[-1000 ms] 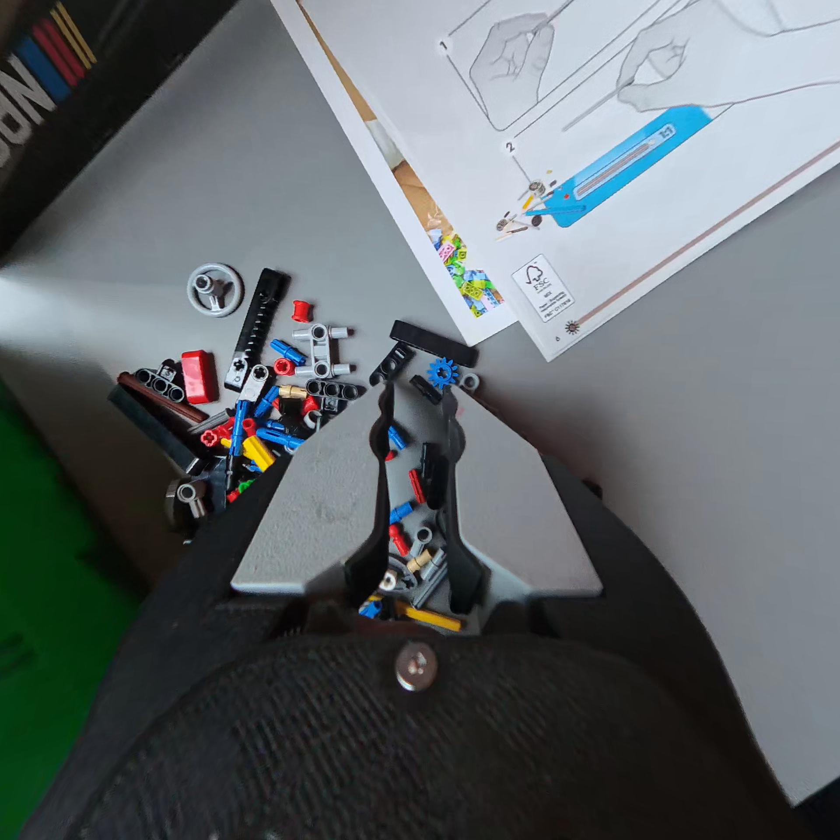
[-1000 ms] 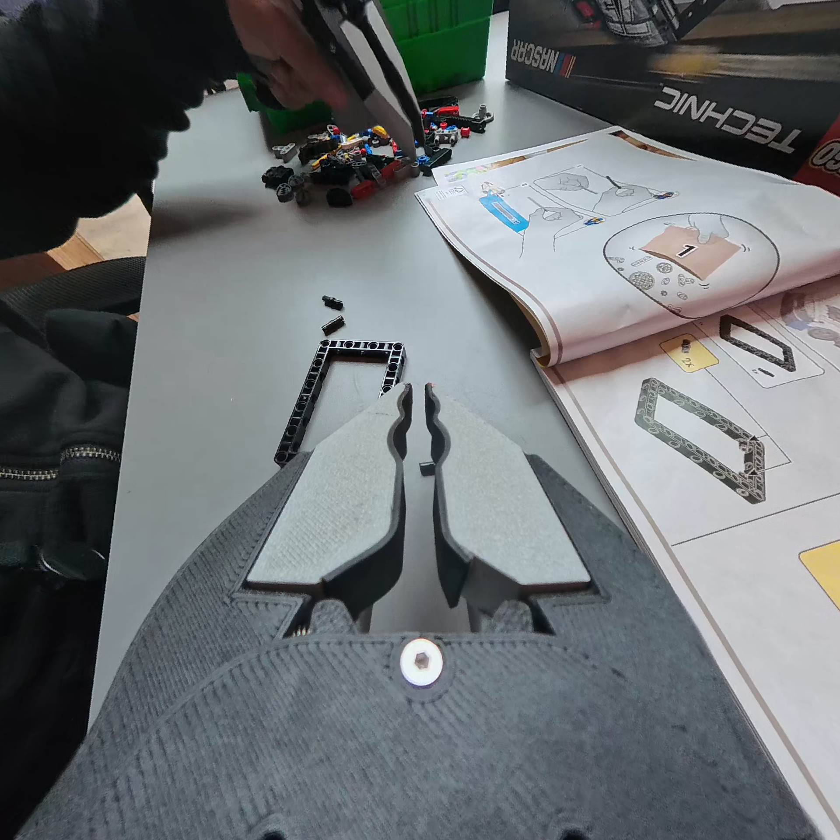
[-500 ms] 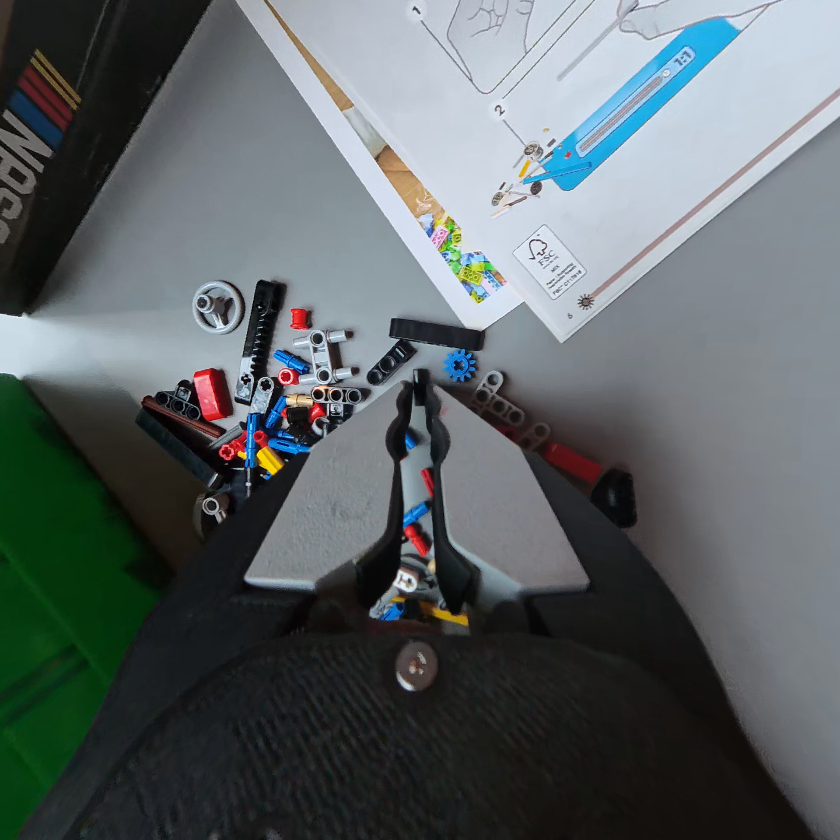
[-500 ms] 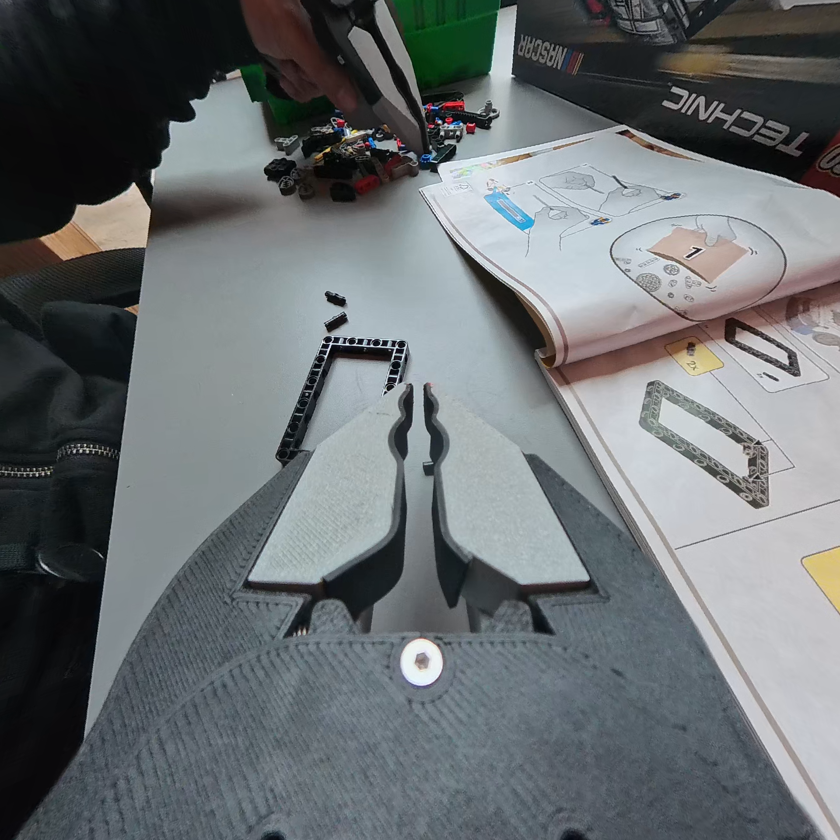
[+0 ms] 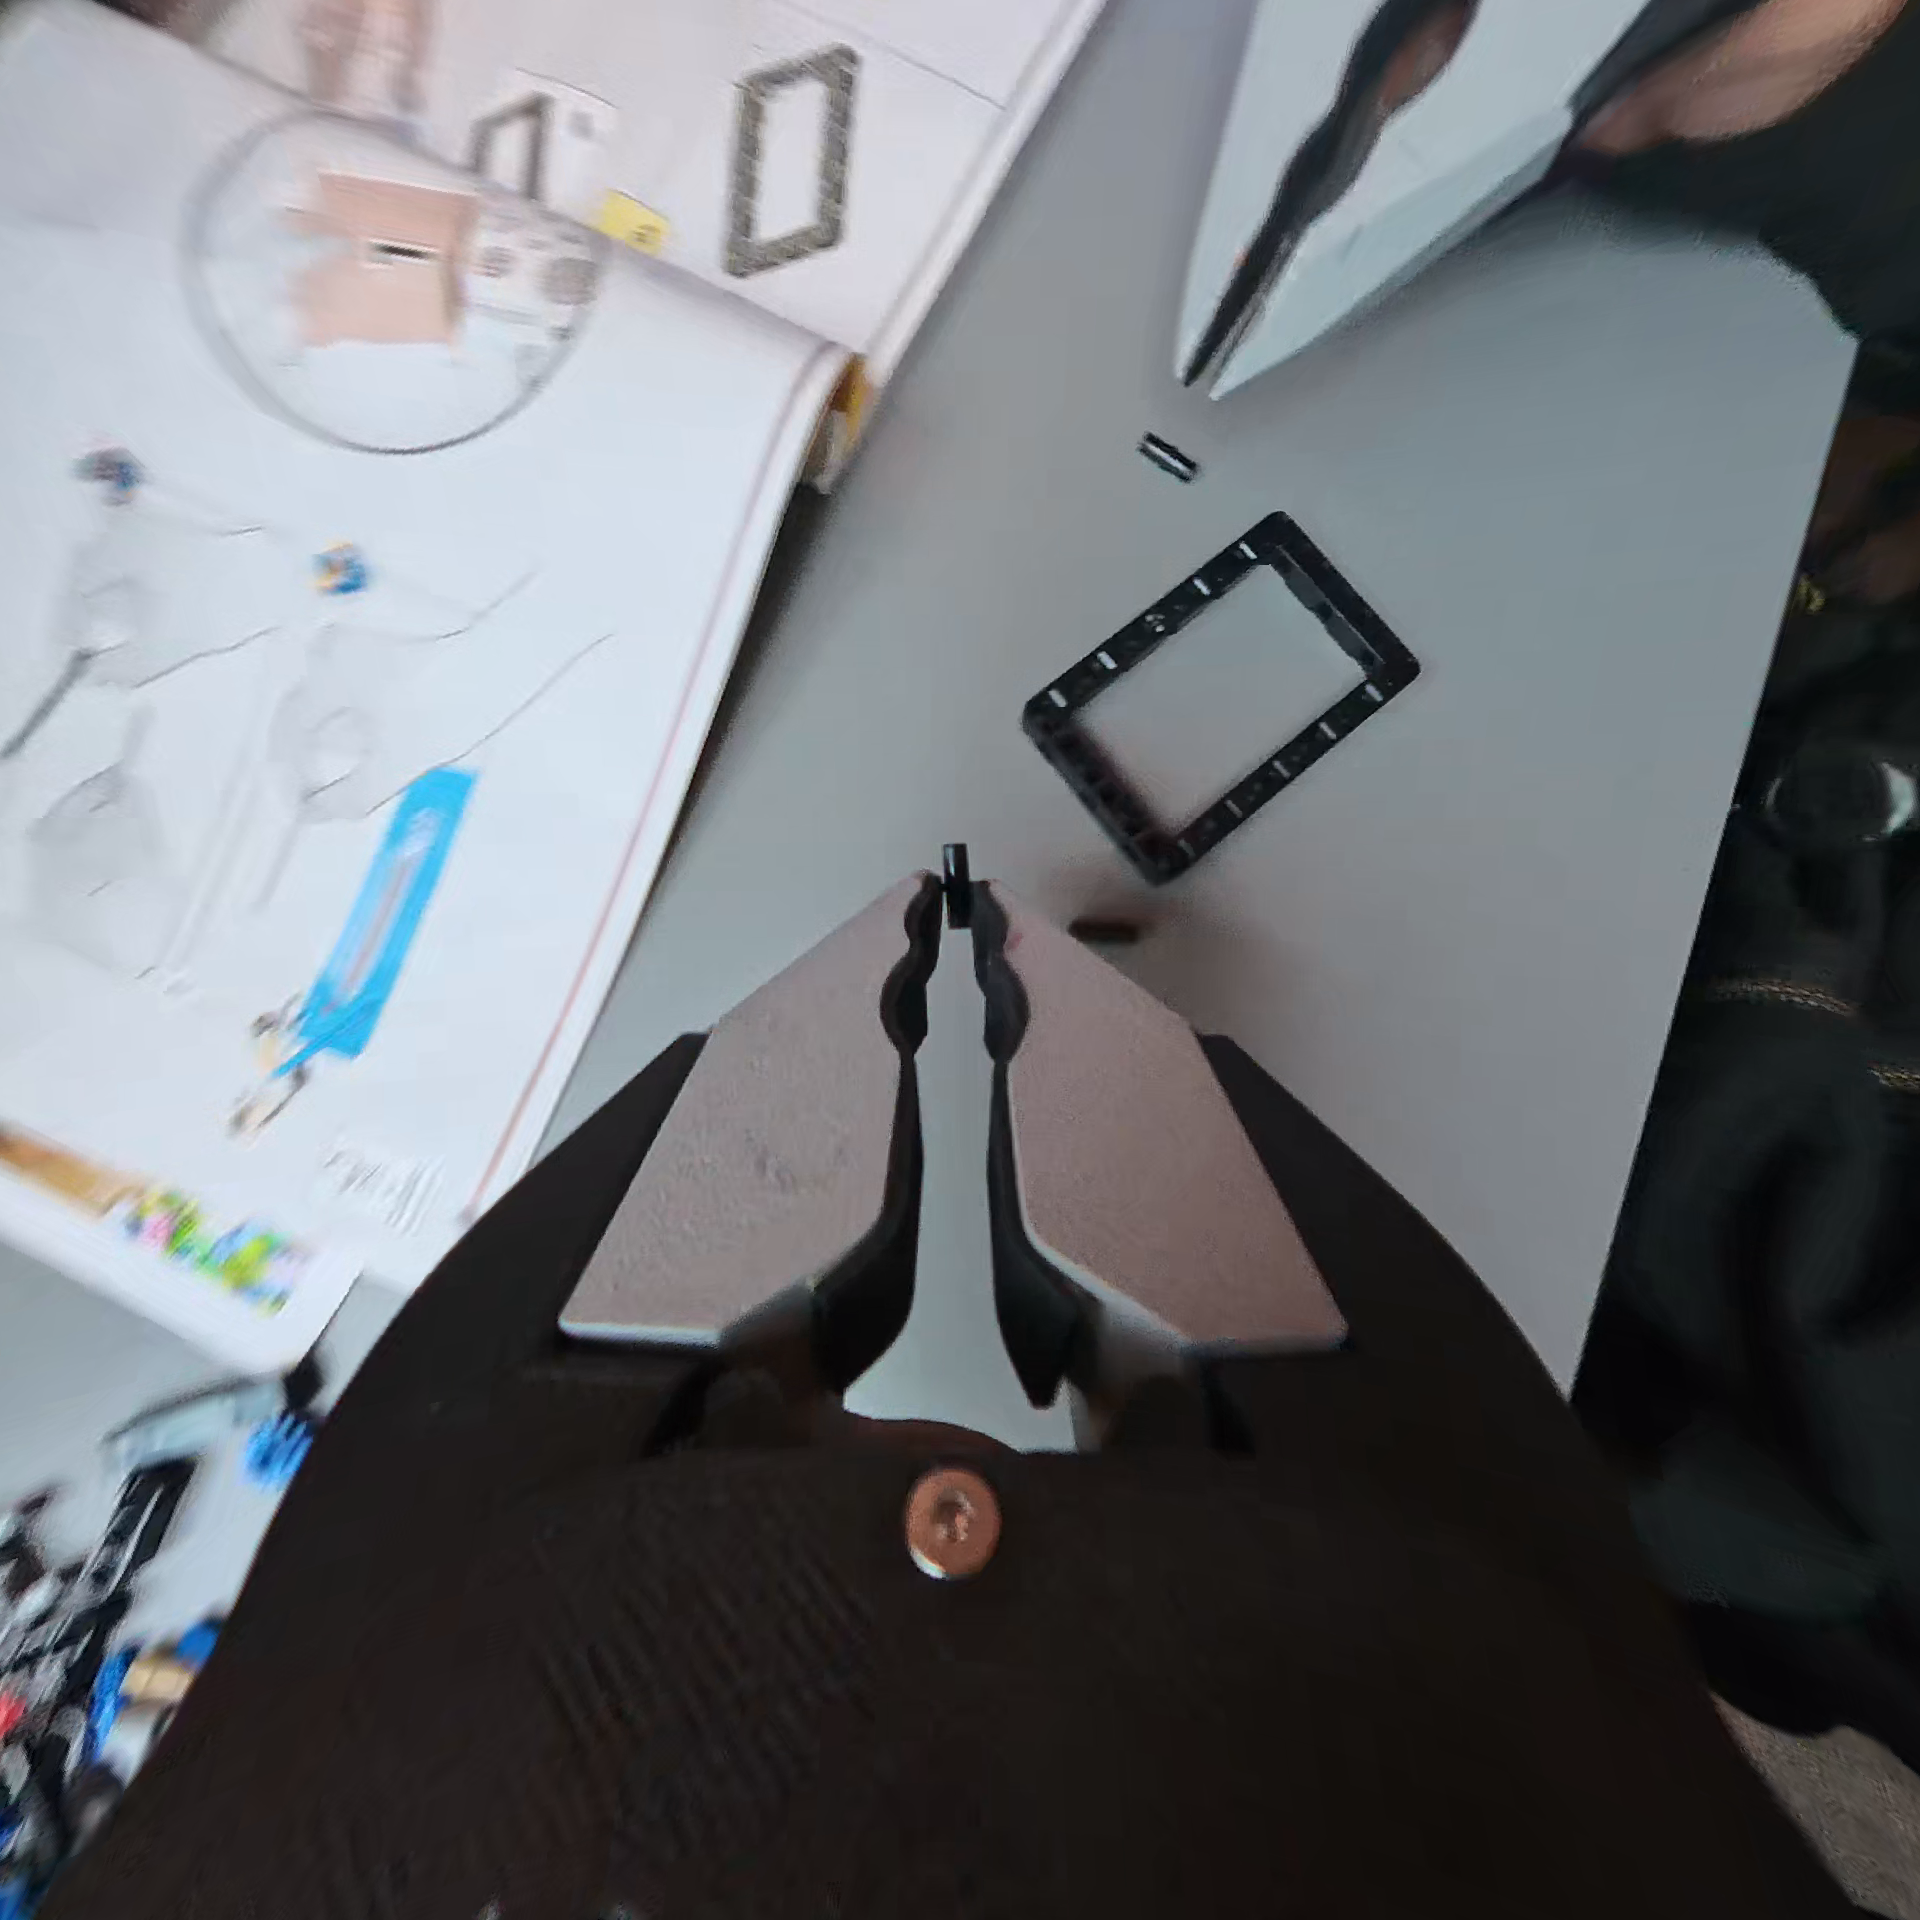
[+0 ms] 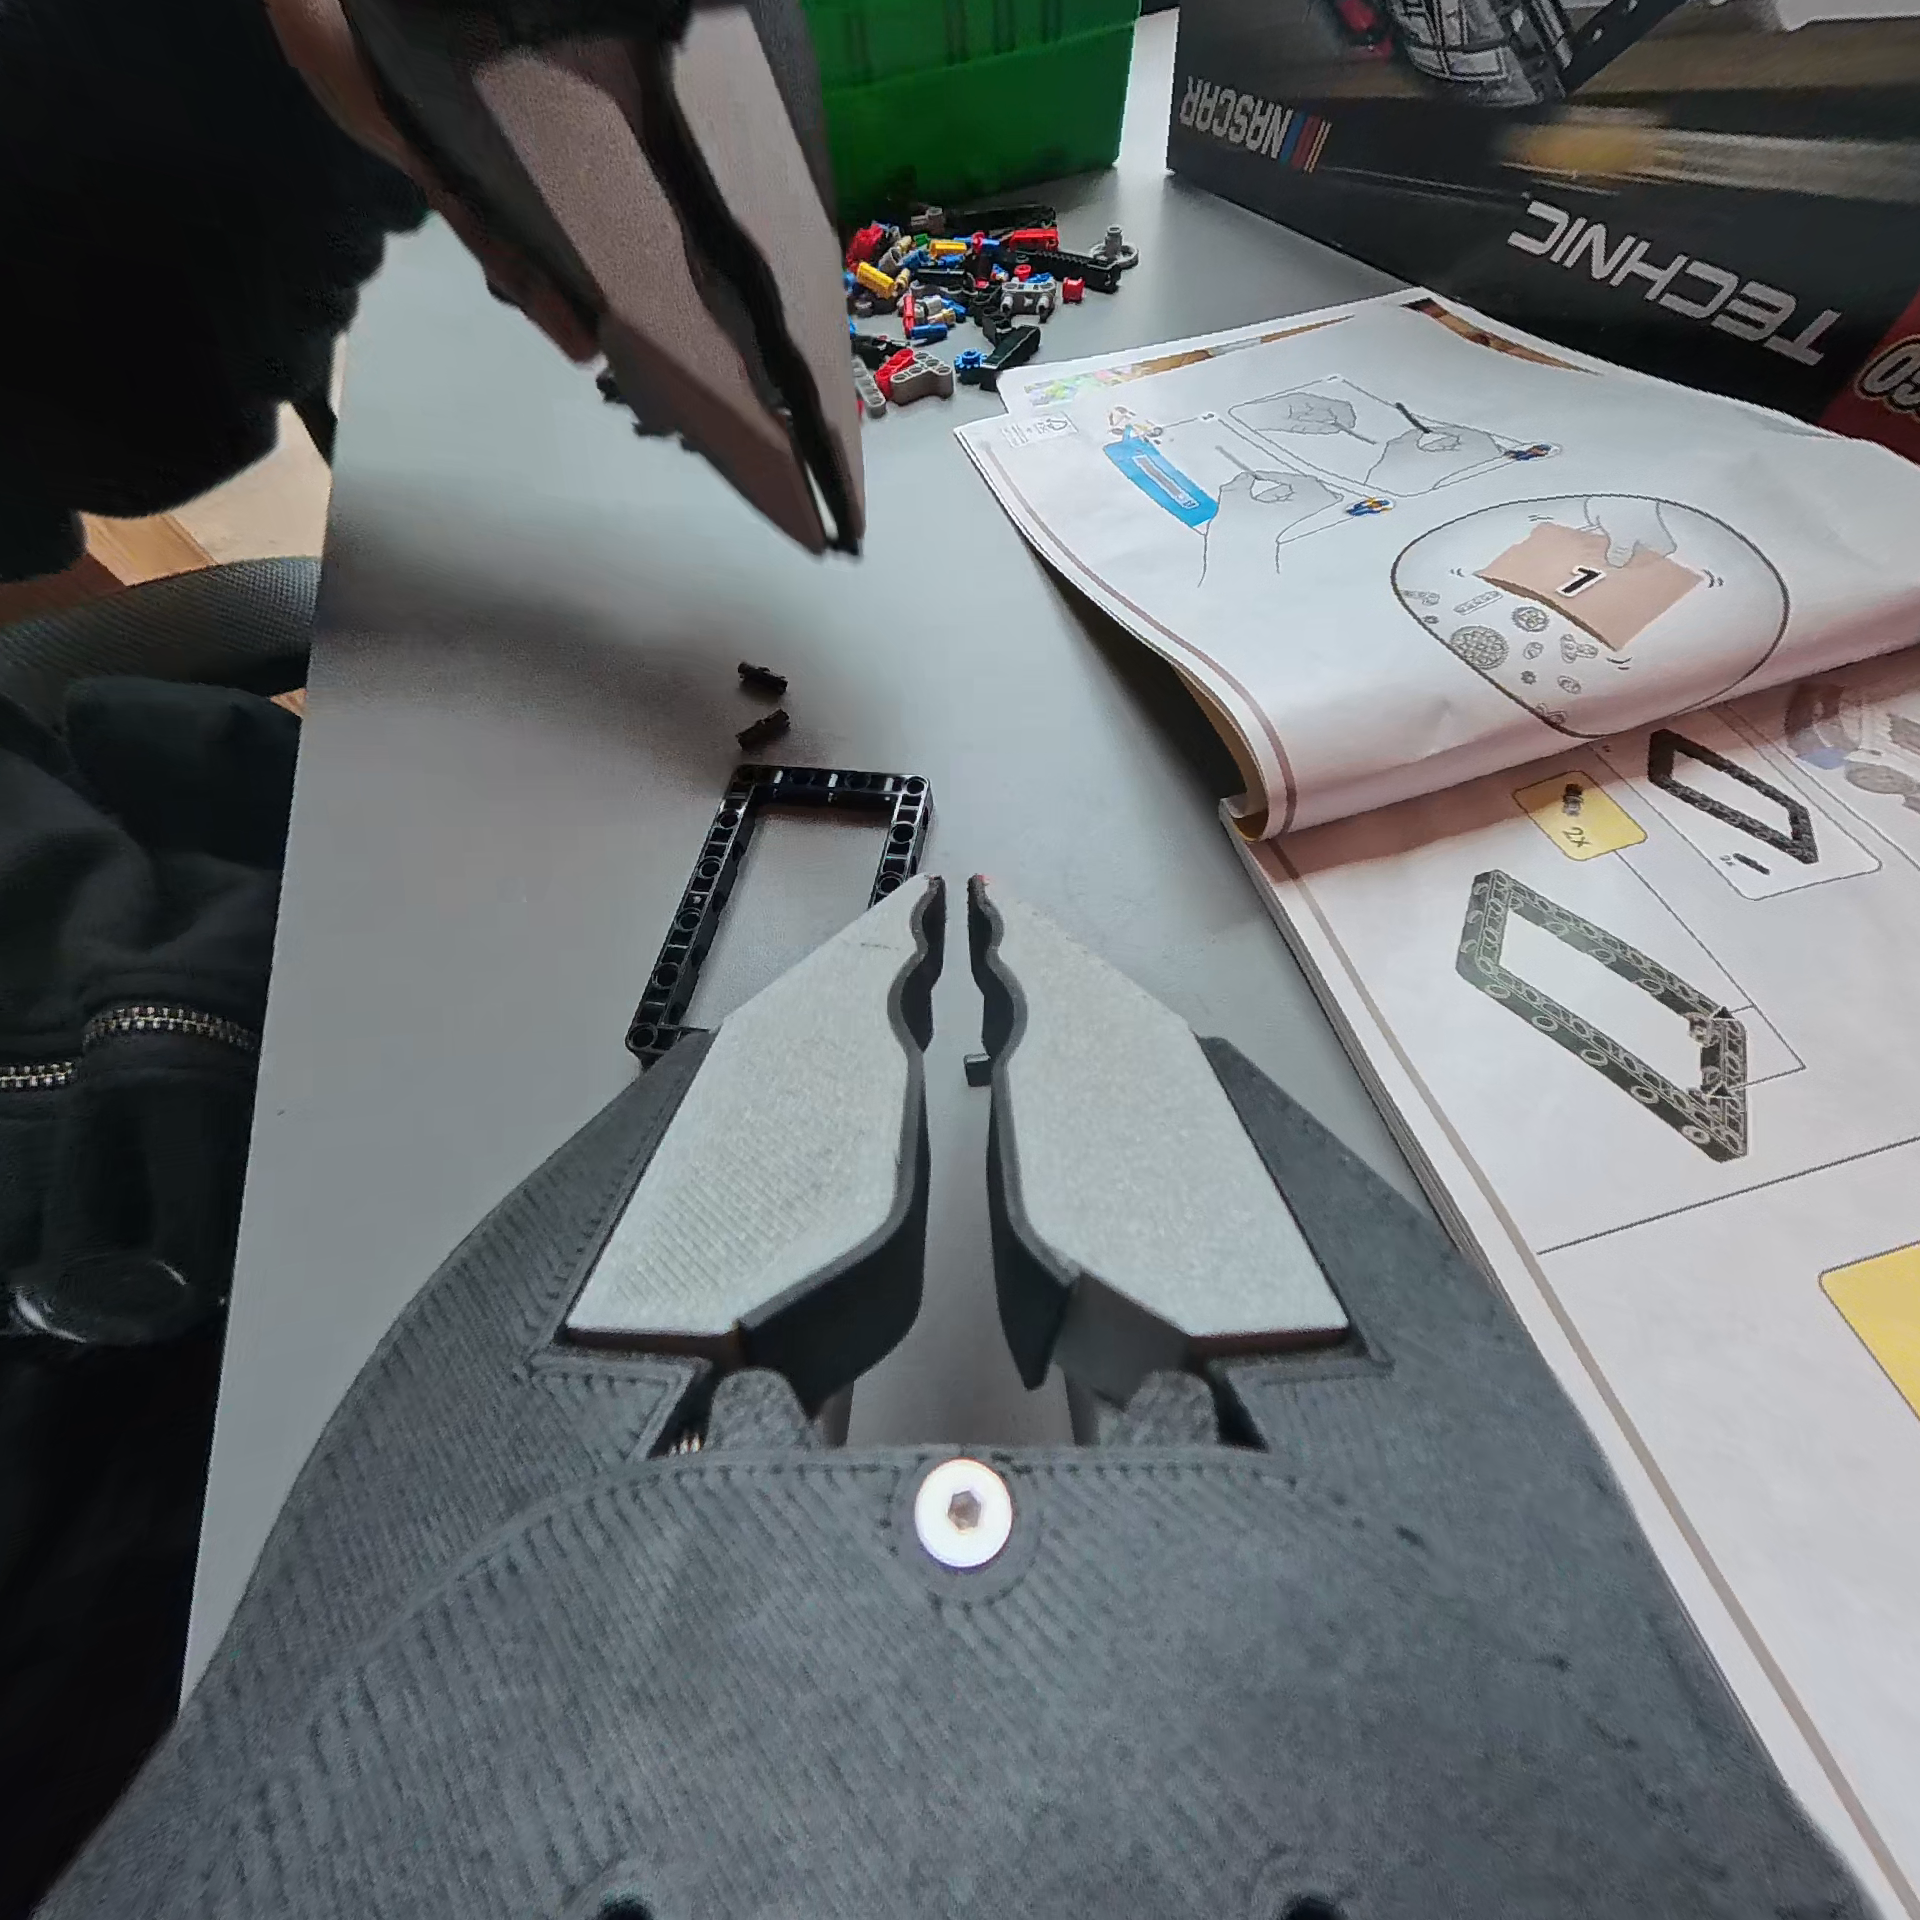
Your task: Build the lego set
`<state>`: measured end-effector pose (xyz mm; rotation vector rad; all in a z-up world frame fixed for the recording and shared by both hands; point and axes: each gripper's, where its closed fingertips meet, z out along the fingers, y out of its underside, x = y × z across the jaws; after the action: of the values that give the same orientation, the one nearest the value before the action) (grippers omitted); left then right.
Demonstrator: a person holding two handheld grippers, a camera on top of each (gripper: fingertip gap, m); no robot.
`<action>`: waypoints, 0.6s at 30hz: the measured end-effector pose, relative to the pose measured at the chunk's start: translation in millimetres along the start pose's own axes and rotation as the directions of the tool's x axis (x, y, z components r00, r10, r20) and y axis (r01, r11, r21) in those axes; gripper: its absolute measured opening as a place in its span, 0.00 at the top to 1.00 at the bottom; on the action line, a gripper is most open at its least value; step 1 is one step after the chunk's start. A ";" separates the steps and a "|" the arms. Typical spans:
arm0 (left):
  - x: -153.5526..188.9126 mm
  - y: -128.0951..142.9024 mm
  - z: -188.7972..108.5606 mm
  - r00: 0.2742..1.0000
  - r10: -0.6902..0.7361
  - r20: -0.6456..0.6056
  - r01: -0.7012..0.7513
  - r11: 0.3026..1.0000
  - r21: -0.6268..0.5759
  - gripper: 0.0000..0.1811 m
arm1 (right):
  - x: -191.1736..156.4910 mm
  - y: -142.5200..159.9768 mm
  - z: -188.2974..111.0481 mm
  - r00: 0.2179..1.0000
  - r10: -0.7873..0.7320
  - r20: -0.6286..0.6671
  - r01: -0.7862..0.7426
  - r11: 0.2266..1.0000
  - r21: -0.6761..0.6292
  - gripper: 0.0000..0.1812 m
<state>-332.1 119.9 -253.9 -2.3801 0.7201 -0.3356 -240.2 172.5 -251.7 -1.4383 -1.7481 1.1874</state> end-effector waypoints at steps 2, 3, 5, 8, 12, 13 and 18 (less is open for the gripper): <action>7.4 -0.1 21.9 1.000 0.017 -0.025 -0.018 0.999 -0.050 0.98 | 1.3 -0.9 -1.7 1.000 0.002 -0.007 -0.002 1.000 0.010 1.00; 8.2 -0.3 29.8 0.999 0.024 -0.026 -0.025 0.998 -0.066 0.98 | 2.8 -1.0 -3.1 1.000 0.005 -0.014 -0.005 1.000 0.014 1.00; 7.6 1.6 41.1 0.999 0.020 -0.029 -0.023 0.995 -0.095 0.98 | 5.3 -2.5 -6.2 1.000 0.015 -0.021 -0.014 0.999 0.031 1.00; 6.4 6.9 47.3 0.999 0.002 -0.034 -0.007 0.992 -0.130 0.94 | 9.2 0.7 -9.3 0.999 0.018 -0.031 -0.017 1.000 0.020 0.99; 6.8 8.4 43.8 0.999 -0.018 -0.050 0.012 0.993 -0.120 0.90 | 16.6 9.5 -14.3 0.998 0.001 -0.060 -0.002 1.000 -0.020 0.99; 8.0 8.0 41.7 0.998 -0.025 -0.061 0.018 0.994 -0.111 0.89 | 16.6 9.9 -16.0 0.999 0.003 -0.054 -0.004 1.000 -0.018 0.98; 11.5 -4.0 26.7 0.983 -0.106 -0.147 0.107 0.994 0.000 0.87 | 22.1 14.2 -24.5 0.998 0.010 -0.059 -0.011 1.000 -0.019 0.98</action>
<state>-310.4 129.1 -271.3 -2.4103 0.6565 -0.5631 -218.5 200.8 -255.9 -1.4803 -1.7187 1.1251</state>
